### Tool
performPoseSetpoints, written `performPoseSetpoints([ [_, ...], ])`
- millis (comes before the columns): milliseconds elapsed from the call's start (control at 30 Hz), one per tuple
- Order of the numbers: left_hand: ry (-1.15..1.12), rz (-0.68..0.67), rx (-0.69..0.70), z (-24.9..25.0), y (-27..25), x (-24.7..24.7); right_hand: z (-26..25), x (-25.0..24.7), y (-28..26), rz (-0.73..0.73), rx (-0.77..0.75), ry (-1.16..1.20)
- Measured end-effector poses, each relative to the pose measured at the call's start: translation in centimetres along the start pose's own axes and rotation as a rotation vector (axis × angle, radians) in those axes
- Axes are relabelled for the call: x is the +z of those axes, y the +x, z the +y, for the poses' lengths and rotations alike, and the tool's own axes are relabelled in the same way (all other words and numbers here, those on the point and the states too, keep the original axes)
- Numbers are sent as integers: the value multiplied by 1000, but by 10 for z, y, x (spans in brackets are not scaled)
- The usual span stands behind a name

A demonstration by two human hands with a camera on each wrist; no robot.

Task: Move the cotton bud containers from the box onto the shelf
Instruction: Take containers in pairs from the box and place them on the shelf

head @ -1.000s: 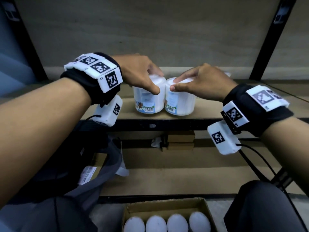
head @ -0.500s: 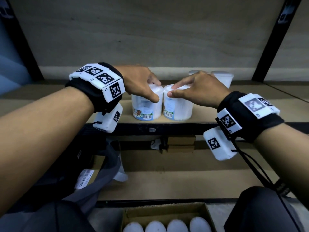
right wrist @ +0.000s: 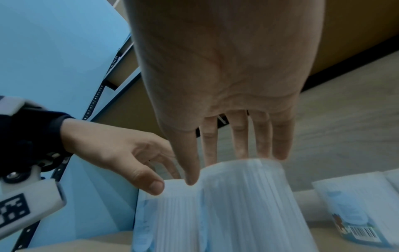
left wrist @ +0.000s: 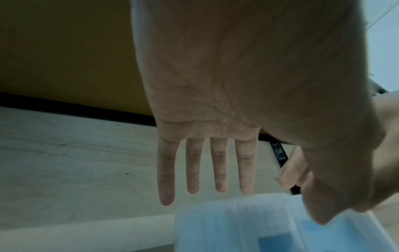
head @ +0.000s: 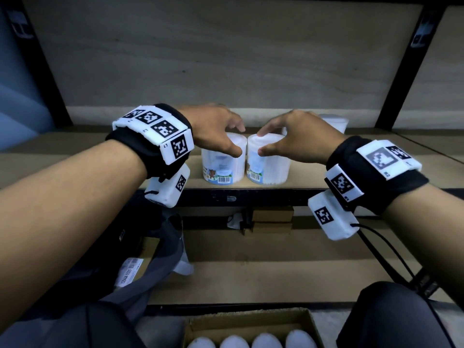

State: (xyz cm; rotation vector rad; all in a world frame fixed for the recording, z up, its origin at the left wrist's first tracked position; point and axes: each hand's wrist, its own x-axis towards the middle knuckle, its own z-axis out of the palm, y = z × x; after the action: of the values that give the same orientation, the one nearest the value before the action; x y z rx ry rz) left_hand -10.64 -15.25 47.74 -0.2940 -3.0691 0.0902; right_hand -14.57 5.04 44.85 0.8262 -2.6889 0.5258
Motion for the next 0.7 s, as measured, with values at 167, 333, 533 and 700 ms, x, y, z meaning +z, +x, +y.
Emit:
performPoseSetpoints([
  [167,29,18,37,6,-7,-5,-13,-3,-4,13,-64,-195],
  [333,37,63,59,3,-8,1,-18,3,-6,68,-66,-196],
  [533,21,87,63,1,-5,3,-15,5,-6,89,-36,-176],
  [700,-33,40,43,-3,2,-2,-15,-2,3,33,2,-143],
])
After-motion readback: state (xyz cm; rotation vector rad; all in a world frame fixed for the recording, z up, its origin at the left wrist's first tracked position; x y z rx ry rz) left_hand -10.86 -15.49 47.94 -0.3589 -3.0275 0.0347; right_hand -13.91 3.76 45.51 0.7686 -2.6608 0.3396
